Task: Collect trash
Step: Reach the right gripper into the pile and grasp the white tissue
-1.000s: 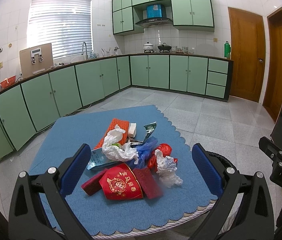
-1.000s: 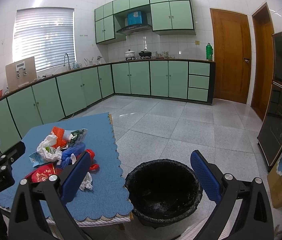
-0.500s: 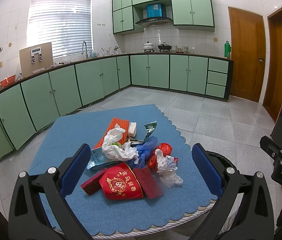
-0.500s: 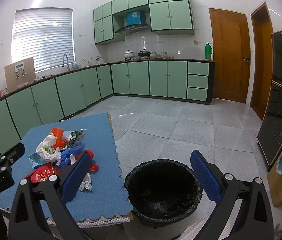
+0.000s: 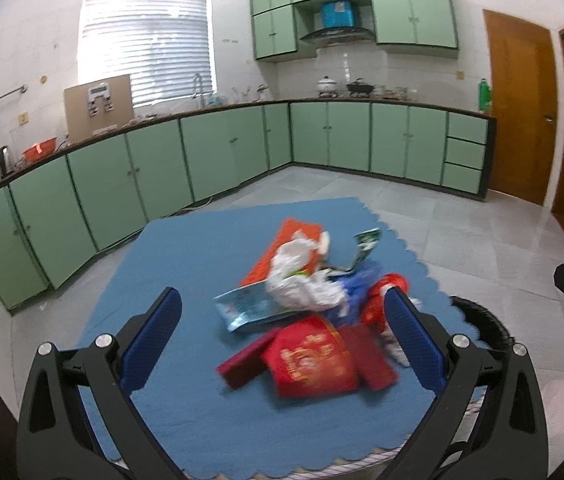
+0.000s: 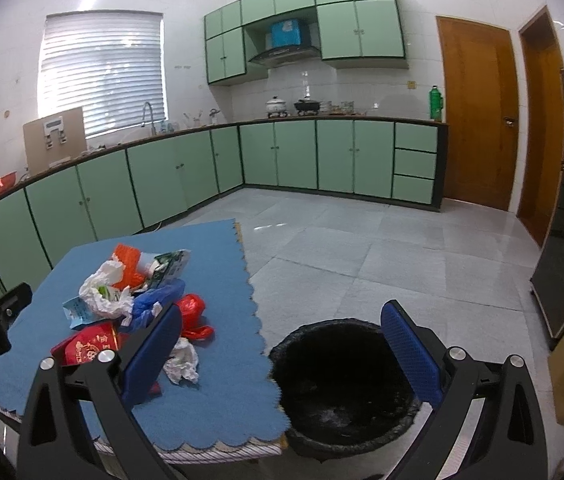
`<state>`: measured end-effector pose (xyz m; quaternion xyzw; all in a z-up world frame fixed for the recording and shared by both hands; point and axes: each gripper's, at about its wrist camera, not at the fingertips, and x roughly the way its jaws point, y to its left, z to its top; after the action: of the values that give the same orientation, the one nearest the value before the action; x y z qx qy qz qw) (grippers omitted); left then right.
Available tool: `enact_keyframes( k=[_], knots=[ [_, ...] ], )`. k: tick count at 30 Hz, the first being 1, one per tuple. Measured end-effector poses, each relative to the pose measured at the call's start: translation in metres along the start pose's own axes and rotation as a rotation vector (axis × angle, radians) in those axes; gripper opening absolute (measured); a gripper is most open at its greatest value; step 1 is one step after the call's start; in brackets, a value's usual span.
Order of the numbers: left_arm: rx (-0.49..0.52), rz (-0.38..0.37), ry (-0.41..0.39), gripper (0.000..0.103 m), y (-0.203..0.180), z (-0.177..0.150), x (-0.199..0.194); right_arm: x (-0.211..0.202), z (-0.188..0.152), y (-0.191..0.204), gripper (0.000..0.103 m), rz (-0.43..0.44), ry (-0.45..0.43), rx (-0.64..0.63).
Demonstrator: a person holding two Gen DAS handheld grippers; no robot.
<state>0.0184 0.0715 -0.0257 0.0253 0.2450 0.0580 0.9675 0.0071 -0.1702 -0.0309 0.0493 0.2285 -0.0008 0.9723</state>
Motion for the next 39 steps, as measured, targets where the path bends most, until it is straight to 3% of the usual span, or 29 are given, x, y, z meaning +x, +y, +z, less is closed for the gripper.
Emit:
enact_keyframes(
  k=[13,25,35,39],
  knots=[
    [-0.036,0.076,0.094,0.098,0.039,-0.022,0.036,0.071,-0.033,0.054,0.088,0.139,0.08,-0.028],
    [-0.067,0.073,0.173,0.098,0.058,-0.045,0.065,0.114,-0.054,0.093,0.077,0.182,0.131,-0.106],
    [-0.057,0.041,0.194,0.098,0.048,-0.049,0.076,0.126,-0.065,0.101,0.042,0.247,0.198,-0.14],
    [-0.057,0.037,0.19,0.098,0.045,-0.049,0.08,0.125,-0.066,0.099,0.033,0.253,0.201,-0.141]
  ],
)
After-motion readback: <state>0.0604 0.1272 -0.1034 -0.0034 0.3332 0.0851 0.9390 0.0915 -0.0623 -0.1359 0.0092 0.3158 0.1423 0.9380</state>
